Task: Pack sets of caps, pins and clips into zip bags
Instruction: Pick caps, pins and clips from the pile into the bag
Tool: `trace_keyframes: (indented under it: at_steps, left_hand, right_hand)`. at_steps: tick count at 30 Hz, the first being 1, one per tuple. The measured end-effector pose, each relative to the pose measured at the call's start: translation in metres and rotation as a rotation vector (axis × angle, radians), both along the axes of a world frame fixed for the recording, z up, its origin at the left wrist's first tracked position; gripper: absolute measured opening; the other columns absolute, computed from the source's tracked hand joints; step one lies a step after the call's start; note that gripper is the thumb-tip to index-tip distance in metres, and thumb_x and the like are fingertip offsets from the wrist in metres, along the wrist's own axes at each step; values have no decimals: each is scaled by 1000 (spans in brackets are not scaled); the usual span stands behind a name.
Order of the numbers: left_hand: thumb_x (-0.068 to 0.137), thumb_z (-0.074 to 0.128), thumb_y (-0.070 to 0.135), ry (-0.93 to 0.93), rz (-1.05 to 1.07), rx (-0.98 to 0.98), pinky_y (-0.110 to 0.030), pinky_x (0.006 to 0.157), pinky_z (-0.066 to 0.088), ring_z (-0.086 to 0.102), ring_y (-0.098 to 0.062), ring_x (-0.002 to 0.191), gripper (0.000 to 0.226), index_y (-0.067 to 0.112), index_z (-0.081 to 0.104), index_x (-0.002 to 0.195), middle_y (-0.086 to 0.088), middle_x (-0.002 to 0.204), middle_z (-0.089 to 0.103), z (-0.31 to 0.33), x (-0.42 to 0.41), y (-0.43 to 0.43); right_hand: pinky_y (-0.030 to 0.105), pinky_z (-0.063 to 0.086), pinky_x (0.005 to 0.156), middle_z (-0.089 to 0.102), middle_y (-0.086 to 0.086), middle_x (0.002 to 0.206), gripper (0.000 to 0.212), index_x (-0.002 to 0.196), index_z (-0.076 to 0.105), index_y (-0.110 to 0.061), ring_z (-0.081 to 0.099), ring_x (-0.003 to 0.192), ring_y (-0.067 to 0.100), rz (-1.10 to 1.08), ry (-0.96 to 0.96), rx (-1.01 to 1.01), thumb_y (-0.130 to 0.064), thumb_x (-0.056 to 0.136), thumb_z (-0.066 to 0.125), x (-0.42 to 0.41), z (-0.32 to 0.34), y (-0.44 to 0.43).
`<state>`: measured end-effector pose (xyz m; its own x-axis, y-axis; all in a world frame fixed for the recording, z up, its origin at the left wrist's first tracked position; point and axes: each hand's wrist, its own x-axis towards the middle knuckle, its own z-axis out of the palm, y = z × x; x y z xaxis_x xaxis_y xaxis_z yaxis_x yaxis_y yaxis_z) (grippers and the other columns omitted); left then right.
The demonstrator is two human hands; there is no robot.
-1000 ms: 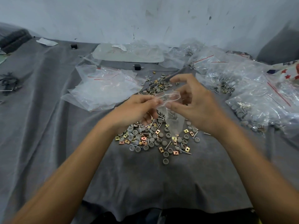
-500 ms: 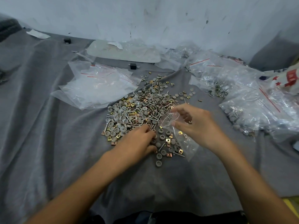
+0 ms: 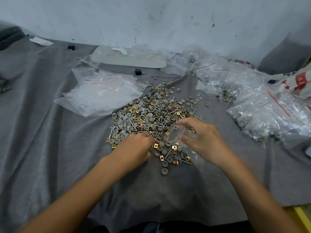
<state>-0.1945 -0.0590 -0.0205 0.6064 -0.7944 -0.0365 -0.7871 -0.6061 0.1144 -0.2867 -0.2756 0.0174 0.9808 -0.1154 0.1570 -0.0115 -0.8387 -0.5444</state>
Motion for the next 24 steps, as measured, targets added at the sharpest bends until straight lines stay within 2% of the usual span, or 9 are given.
trace_keyframes:
  at_steps: [4, 7, 10, 13, 16, 19, 22, 24]
  left_hand:
    - [90, 53, 19, -1, 26, 11, -38, 77, 50, 64, -30, 99, 16, 15, 61, 103, -4, 106, 63, 2, 3, -2]
    - [90, 54, 18, 8, 65, -19, -43, 77, 53, 64, -30, 94, 10, 14, 59, 99, -4, 98, 65, 1, 5, 1]
    - [89, 56, 20, 43, 118, -112, -43, 76, 52, 63, -29, 90, 10, 15, 60, 97, -4, 94, 66, 2, 5, 4]
    - [88, 62, 20, 91, 187, -245, -41, 76, 53, 63, -28, 86, 8, 17, 63, 95, -1, 91, 67, 7, 6, 7]
    - [90, 64, 20, 128, 208, -196, -37, 81, 53, 65, -24, 90, 8, 21, 65, 98, 1, 92, 68, 11, 10, 8]
    - [93, 66, 21, 173, 218, -187, -34, 83, 53, 65, -18, 92, 17, 25, 66, 110, 4, 97, 70, 7, 8, 8]
    - [92, 69, 23, 204, 280, -397, -28, 75, 51, 61, -5, 81, 12, 31, 70, 100, 16, 87, 68, 9, 6, 7]
    - [91, 73, 27, 313, 324, -603, -22, 67, 47, 62, 0, 76, 9, 35, 70, 92, 19, 81, 68, 15, 5, 3]
  right_hand:
    - [41, 50, 101, 66, -16, 120, 38, 125, 63, -37, 58, 116, 8, 15, -4, 6, -23, 91, 74, 3, -1, 5]
    - [43, 48, 102, 66, -15, 122, 35, 125, 64, -32, 57, 120, 12, 34, -10, -11, -17, 94, 70, 5, 1, 7]
    - [41, 44, 103, 64, -17, 123, 37, 128, 63, -31, 54, 122, 12, 48, -9, -42, -13, 95, 66, 9, 4, 7]
    - [37, 41, 104, 60, -23, 123, 38, 130, 61, -35, 49, 125, 10, 52, 13, -44, -18, 97, 65, 12, 5, 7]
    - [36, 42, 102, 63, -19, 126, 37, 130, 61, -34, 50, 125, 10, 42, 16, -13, -19, 97, 66, 13, 5, 6]
    - [36, 45, 99, 65, -17, 125, 37, 130, 62, -31, 54, 122, 11, 43, 0, -10, -15, 97, 65, 12, 2, 8]
    - [39, 48, 98, 68, -12, 125, 38, 129, 63, -28, 57, 120, 14, 35, -11, 12, -8, 97, 62, 11, -2, 9]
    - [42, 48, 100, 68, -9, 124, 38, 130, 62, -29, 58, 120, 15, 35, -8, 31, -9, 97, 61, 11, -5, 11]
